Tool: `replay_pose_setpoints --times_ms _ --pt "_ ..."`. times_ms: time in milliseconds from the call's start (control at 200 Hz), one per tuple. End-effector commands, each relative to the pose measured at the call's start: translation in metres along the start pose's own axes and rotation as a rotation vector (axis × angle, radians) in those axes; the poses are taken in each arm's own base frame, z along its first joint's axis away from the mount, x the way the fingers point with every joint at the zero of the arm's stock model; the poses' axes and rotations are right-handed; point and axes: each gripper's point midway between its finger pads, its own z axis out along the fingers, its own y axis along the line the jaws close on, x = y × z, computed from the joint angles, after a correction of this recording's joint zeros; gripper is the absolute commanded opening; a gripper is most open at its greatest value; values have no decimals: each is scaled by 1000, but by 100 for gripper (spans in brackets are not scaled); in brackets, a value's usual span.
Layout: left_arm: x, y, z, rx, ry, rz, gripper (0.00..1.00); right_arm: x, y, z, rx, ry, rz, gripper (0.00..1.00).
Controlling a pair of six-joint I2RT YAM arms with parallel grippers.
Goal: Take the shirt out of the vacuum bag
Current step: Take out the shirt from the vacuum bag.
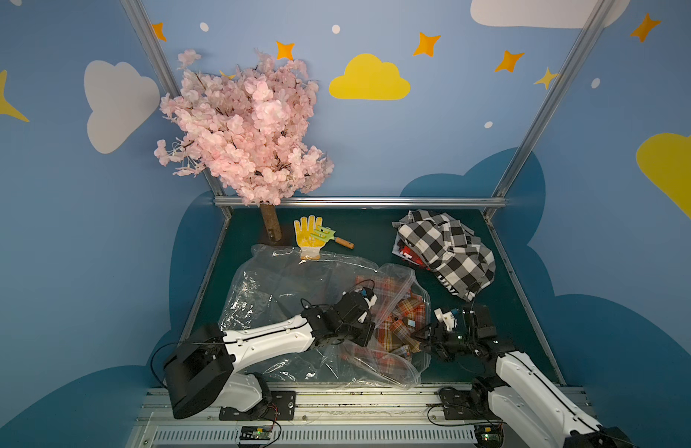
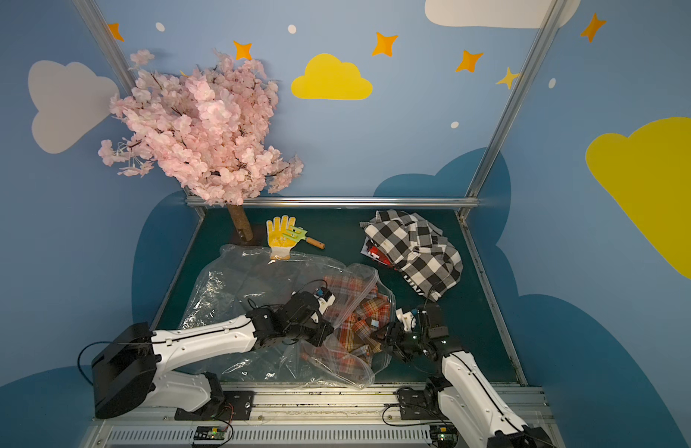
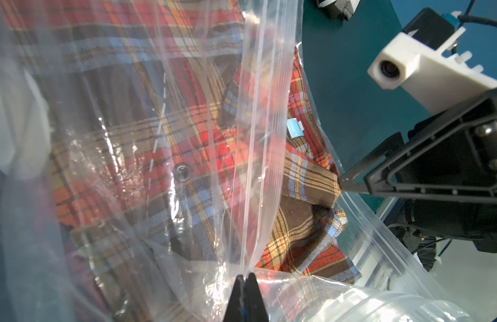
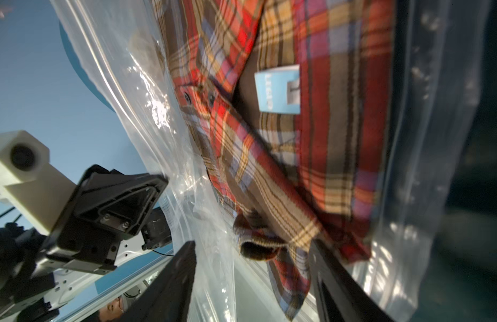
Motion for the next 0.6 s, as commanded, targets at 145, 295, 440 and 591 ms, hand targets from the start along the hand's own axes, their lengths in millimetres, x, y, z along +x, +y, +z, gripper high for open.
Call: replay_pose_setpoints --times_ms 145,295,440,591 --pt "7 -9 14 51 21 19 3 23 -28 13 89 4 44 67" --pt "8 -11 20 59 28 17 3 27 -31 22 117 27 28 67" --pt "11 -11 24 61 34 17 3 31 -30 30 136 29 0 68" --pt "13 -9 25 57 38 18 3 30 -26 34 129 2 -22 70"
